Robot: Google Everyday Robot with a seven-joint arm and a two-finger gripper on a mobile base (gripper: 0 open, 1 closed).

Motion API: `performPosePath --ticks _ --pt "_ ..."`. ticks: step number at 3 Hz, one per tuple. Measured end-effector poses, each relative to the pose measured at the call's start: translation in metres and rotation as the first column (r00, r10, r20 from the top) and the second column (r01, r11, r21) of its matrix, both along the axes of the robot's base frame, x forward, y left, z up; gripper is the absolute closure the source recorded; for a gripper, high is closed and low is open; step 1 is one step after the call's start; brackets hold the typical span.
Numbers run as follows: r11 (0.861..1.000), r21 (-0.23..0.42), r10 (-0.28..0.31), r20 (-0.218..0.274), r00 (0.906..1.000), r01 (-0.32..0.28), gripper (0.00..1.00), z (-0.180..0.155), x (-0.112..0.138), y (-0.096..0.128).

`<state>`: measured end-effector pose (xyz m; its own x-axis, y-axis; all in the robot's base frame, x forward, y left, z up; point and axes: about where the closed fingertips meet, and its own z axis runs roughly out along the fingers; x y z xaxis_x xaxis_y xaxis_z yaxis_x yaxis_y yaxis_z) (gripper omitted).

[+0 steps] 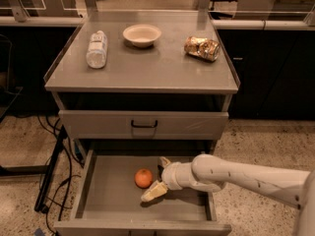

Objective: Pick orange from middle drawer and place on counter

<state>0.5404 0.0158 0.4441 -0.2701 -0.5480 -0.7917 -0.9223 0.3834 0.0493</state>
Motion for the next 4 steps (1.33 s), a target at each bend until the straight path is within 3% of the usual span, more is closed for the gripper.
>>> performPosePath --ticks 1,4 --pt "1.0 -0.015 -0.001 0.009 1.0 0.001 0.0 -0.016 0.014 0.008" --pt "0.998 -0.055 0.029 -0.029 0.9992 -0.031 0.0 -0.072 0.026 0.048"
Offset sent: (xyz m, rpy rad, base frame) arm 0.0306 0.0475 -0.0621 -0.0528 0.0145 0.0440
